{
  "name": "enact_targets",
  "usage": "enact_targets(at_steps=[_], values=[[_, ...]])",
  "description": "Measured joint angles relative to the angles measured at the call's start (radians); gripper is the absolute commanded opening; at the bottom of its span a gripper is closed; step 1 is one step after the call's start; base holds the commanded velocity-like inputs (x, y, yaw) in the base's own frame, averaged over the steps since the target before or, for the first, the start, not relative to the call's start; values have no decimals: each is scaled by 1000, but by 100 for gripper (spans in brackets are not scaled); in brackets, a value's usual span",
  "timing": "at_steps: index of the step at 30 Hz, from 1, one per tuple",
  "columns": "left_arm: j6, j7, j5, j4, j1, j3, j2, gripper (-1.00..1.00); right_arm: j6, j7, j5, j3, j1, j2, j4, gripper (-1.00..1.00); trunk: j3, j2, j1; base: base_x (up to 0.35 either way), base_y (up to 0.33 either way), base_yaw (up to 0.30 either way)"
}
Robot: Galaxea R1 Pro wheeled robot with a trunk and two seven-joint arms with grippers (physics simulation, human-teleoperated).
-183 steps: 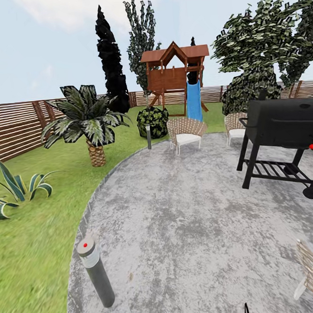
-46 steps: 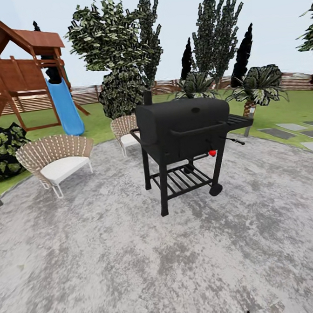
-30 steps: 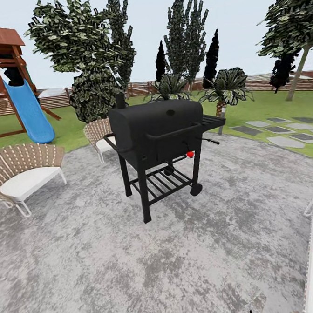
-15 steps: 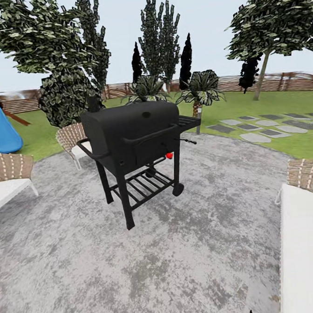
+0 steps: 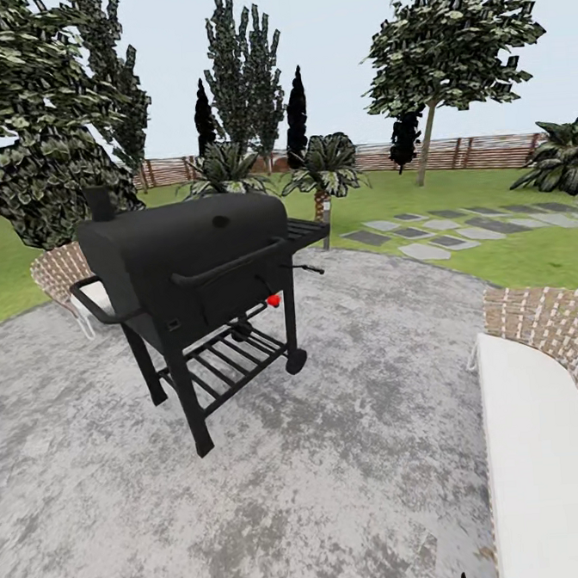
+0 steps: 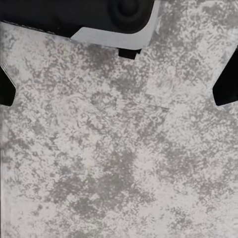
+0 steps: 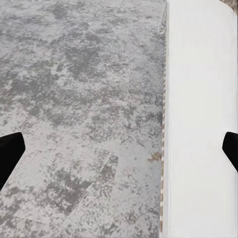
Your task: Take the three Easter eggs out of the wicker basket on the lawn in the garden, then place them on the lawn next to a single tree (choose any tree) so that all three eggs are next to the same tree and none are left in the basket.
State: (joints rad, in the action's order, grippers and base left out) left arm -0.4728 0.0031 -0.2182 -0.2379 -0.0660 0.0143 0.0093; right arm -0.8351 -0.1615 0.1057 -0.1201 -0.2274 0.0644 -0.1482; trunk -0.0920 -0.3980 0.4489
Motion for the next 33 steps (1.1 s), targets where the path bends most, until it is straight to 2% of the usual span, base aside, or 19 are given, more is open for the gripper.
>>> enact_targets(at_steps=[5,20,26,27,28,30,33], values=[[-1,0,0,0,0,0,0,100,0,0,0,0,0,0,0,100,0,0,0,99,31,-300],[-2,0,0,0,0,0,0,100,1,0,2,-1,0,6,0,100,0,0,0,265,195,-300],[-1,0,0,0,0,1,-1,100,1,-2,3,-3,0,8,0,100,0,0,0,313,-24,-300],[-1,0,0,0,0,1,-1,100,1,-2,10,-3,0,8,0,100,0,0,0,219,-77,-300],[-1,0,0,0,0,1,-1,100,1,0,38,-2,0,8,-1,100,0,0,0,187,-76,-300],[-1,0,0,0,0,1,-1,100,0,2,69,-1,0,9,-1,100,0,0,0,122,-55,-300],[-3,0,0,0,0,2,-1,100,0,3,88,1,0,12,-1,100,0,0,0,45,-20,-300]])
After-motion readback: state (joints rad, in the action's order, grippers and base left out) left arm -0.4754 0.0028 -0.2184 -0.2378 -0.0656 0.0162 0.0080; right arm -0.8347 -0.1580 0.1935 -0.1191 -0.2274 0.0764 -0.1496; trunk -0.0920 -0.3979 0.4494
